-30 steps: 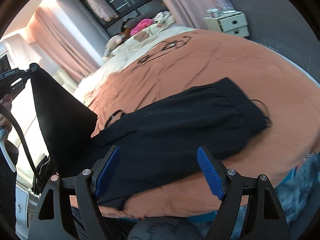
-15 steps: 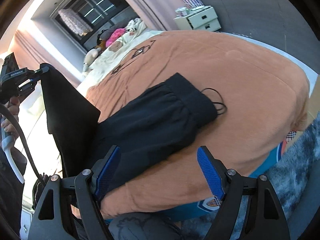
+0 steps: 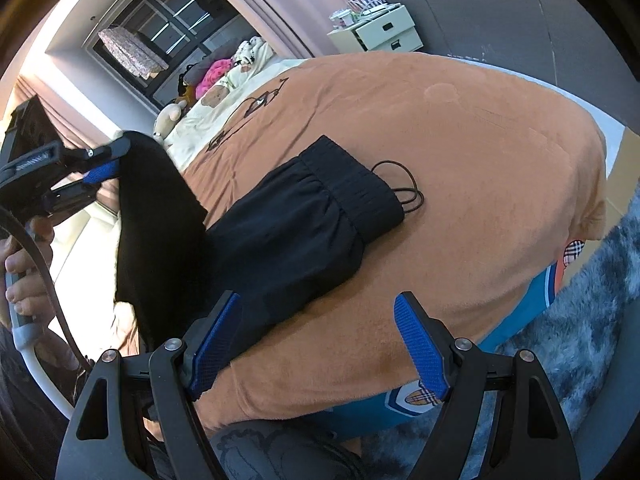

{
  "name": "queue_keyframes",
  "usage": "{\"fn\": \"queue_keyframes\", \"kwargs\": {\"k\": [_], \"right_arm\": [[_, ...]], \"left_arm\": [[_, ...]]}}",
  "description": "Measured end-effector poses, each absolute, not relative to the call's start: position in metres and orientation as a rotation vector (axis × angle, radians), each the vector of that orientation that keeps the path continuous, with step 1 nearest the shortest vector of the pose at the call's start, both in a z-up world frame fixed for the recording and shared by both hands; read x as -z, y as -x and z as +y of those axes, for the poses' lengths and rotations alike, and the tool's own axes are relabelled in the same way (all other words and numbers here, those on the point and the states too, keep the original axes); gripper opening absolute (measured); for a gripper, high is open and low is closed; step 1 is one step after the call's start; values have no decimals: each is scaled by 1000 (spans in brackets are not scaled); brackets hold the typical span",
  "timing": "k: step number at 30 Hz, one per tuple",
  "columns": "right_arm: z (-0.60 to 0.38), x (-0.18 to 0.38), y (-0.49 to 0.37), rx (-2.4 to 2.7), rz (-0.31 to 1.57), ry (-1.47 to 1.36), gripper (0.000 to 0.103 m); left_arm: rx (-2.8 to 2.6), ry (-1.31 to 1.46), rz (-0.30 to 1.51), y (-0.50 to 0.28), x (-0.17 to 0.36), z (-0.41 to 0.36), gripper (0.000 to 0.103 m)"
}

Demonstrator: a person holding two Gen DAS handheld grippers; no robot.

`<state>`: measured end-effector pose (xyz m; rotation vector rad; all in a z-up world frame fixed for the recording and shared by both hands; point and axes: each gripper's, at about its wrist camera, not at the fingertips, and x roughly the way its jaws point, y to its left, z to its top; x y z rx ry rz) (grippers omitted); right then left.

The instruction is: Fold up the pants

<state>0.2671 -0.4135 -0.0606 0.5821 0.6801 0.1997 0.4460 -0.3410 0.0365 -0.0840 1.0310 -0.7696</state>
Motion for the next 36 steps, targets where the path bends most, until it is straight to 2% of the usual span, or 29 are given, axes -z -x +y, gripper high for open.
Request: {"fn": "queue_keyframes", "kwargs": {"k": [1,4,20,36], "right_arm": [[-415,60,-267,-201,680,-583,78],[-416,55,-269,-204,679,-576,78],[-399,43,-311,-286,695,-464,78],[-359,35,-343,-286,719,-251,78]], "left_arm": [[779,82,1024,-444,-38,-340,61],[789,87,1000,-436,-45,-330,70],[495,215,924,-403,-25,-177,70],[238,347,934,-362,30,-48,70]]}}
